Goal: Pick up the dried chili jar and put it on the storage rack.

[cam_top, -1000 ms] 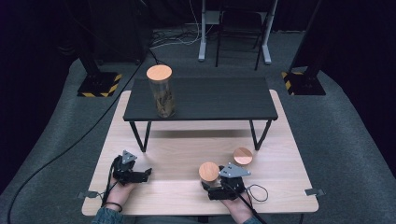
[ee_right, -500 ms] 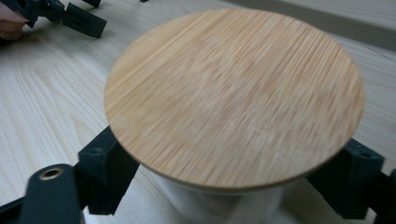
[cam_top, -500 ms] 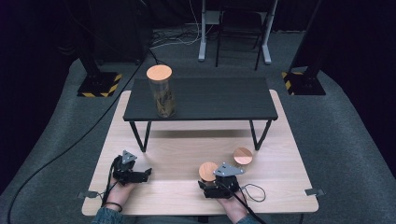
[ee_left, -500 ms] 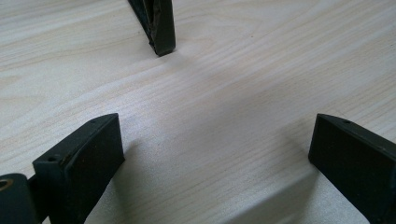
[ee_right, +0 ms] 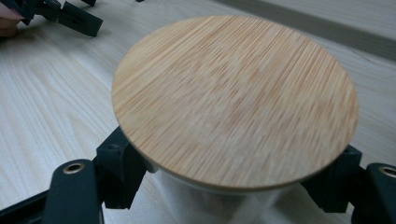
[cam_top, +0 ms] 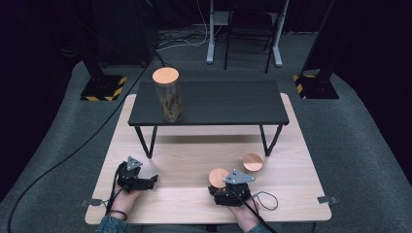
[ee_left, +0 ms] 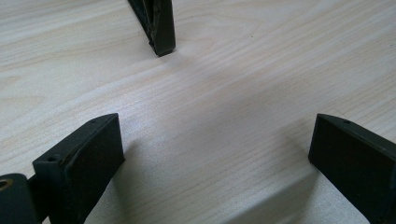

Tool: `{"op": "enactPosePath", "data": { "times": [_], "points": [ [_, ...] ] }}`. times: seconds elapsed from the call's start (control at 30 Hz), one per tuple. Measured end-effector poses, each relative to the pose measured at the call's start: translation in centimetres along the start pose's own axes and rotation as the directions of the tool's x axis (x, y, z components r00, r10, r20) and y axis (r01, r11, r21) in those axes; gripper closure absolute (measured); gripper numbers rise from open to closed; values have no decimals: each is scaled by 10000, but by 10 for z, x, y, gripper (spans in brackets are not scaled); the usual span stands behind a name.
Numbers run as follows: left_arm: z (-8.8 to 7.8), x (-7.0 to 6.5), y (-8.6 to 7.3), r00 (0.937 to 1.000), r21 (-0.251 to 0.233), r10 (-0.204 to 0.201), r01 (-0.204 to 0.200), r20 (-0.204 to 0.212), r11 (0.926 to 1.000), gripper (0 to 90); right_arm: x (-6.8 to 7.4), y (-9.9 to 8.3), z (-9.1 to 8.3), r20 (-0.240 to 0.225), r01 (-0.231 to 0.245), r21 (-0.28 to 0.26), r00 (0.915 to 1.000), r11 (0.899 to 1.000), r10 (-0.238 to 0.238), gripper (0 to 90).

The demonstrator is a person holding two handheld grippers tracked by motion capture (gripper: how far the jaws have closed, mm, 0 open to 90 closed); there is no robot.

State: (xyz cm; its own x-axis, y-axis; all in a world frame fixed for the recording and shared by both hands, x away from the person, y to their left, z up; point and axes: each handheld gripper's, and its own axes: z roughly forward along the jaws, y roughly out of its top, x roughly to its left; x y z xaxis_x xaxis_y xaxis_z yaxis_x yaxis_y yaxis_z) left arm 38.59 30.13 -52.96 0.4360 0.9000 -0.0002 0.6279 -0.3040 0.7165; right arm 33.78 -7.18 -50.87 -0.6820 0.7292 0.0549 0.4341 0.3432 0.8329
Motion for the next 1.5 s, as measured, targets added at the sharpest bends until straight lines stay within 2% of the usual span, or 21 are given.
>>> {"op": "enactPosePath", "data": {
  "times": [0.53,0.9,1.33,1.5],
  "points": [
    [0,0,0,10000,-2,3,-3,0,10000,26,-4,27,-28,-488,-111,-312,9988,9995,96,250],
    [0,0,0,10000,-2,6,-6,0,10000,26,-9,40,-38,-502,-53,-312,9987,9995,37,250],
    [0,0,0,10000,-1,5,-5,-2,10000,26,-12,66,-52,-447,298,-459,9985,9985,-318,250],
    [0,0,0,10000,-3,4,-4,-3,10000,26,-14,73,-55,-514,279,-427,9982,9987,-300,250]
  ]
}}
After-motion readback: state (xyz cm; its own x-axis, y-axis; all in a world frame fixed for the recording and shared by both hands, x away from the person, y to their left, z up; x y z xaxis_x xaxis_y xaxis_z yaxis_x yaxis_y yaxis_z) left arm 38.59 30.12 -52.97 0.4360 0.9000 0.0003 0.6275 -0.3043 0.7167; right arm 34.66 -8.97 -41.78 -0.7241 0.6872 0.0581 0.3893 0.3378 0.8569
